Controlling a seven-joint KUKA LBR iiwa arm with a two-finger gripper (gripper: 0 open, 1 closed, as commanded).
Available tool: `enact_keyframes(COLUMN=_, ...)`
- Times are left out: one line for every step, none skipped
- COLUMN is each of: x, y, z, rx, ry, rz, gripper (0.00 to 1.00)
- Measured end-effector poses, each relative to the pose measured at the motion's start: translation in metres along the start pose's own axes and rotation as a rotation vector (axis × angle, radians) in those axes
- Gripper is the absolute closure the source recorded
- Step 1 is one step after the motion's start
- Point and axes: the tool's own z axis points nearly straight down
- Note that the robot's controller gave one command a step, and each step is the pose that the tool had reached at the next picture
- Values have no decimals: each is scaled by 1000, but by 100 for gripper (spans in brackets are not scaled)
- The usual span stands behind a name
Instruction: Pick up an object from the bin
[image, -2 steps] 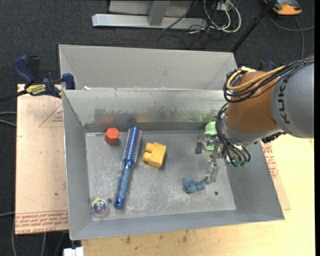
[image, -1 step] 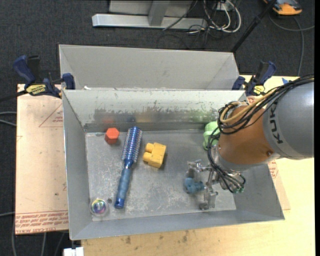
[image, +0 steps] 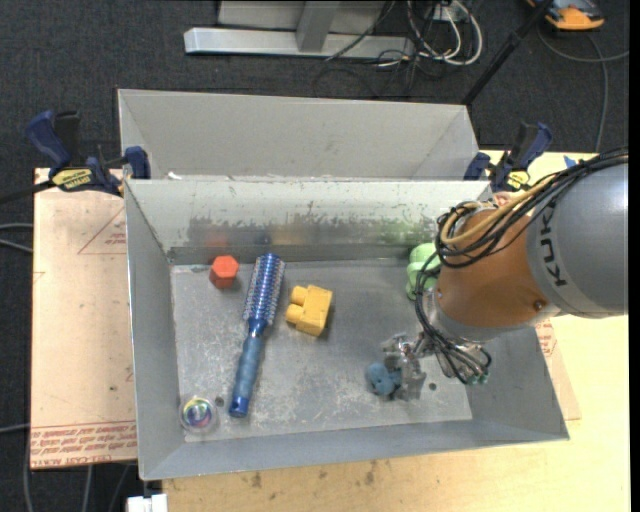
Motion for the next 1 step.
enact_keyframes(x=-37, y=9, z=-174, rx=3, ry=-12, rz=-6, gripper=100)
